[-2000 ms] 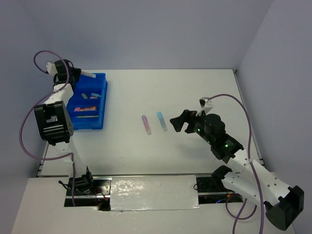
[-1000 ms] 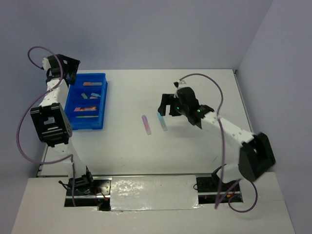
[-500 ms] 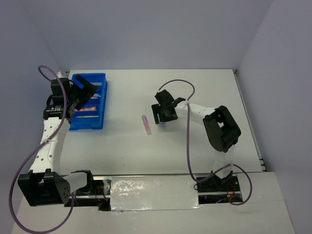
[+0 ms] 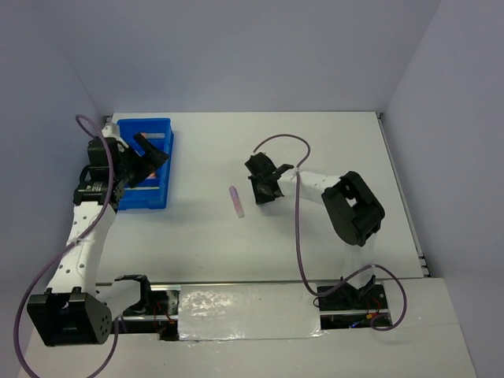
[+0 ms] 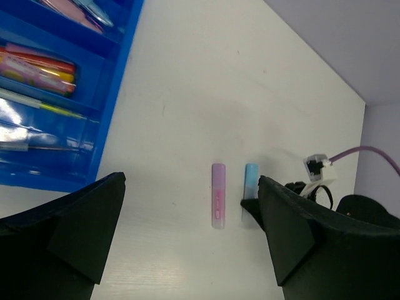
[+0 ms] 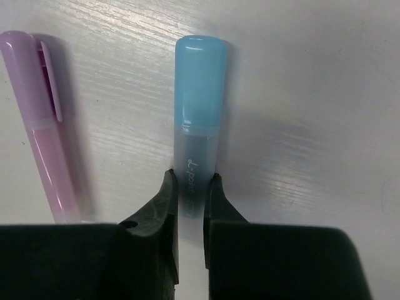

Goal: Sort the stationery into containers
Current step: Pick up the pen from the center of the board.

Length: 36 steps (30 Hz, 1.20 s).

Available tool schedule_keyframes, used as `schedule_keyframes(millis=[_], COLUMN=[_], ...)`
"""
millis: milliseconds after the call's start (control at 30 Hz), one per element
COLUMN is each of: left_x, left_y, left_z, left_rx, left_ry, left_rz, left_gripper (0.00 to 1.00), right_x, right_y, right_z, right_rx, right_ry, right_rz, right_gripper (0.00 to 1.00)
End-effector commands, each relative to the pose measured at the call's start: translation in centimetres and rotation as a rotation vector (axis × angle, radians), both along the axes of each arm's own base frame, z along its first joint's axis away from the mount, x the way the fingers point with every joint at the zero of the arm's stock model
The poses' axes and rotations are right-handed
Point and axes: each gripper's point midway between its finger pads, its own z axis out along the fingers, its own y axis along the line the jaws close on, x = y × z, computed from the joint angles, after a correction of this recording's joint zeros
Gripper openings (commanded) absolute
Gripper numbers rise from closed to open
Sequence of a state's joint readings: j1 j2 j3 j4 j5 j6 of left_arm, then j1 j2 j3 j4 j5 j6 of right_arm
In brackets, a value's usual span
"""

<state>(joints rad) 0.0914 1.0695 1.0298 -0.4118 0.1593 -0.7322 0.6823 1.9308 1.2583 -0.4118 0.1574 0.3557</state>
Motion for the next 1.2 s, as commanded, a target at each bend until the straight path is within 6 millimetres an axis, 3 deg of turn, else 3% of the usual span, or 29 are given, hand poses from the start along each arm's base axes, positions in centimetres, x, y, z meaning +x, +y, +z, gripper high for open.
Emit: schedule_keyframes(millis=[0, 200, 267, 333, 500, 667, 800, 867, 900, 1000, 1067, 1100, 1167], left_x=[0.1, -0.4, -0.3, -0.5, -0.8, -1.2, -1.6, -1.8, -1.8, -1.7, -1.6, -1.4, 0.0], left_y=[-4.4, -16.0, -18.1, -19.5, -22.4, -23.7, -24.6, -25.0, -25.2, -25.4, -25.7, -25.7, -24.6], left_z=[-0.2, 0.0, 0.3, 0.3, 1.6, 1.6, 1.3, 1.0, 0.8, 0.2, -0.3, -0.1, -1.0], left_rx=[-0.024, -0.121, -0.163, -0.175, -0.234, -0.283, -0.332, -0.328, -0.321, -0.326, -0.334, -0.327, -0.274], left_ry=[-0.044, -0.115, -0.139, -0.132, -0.188, -0.185, -0.168, -0.162, -0.155, -0.134, -0.118, -0.123, -0.082], left_rz=[-0.173, -0.564, -0.625, -0.652, -0.746, -0.797, -0.838, -0.85, -0.851, -0.862, -0.875, -0.877, -0.793], left_gripper=[0.99, 0.99, 0.99, 0.98, 0.95, 0.91, 0.83, 0.67, 0.52, 0.25, 0.18, 0.07, 0.0], right_x=[-2.6, -1.3, -1.9, -3.6, -5.9, -7.1, -7.0, -6.8, -6.6, -6.1, -5.7, -5.4, -4.9], right_y=[-1.2, 0.2, 1.4, 2.4, 4.4, 5.6, 6.1, 6.2, 6.4, 7.0, 7.4, 7.7, 7.2], right_z=[-2.4, 7.5, 11.5, 14.4, 19.1, 21.5, 22.2, 22.5, 22.9, 23.1, 23.3, 23.4, 22.8], right_rx=[-0.003, 0.253, 0.38, 0.47, 0.59, 0.653, 0.654, 0.657, 0.659, 0.66, 0.661, 0.66, 0.637], right_ry=[0.082, -0.178, -0.262, -0.307, -0.384, -0.402, -0.4, -0.407, -0.413, -0.416, -0.421, -0.42, -0.414], right_rz=[-0.021, -0.075, -0.039, 0.019, 0.137, 0.186, 0.194, 0.19, 0.191, 0.193, 0.199, 0.21, 0.194], right_gripper=[0.0, 0.0, 0.0, 0.0, 0.0, 0.0, 0.0, 0.0, 0.0, 0.0, 0.0, 0.0, 0.25])
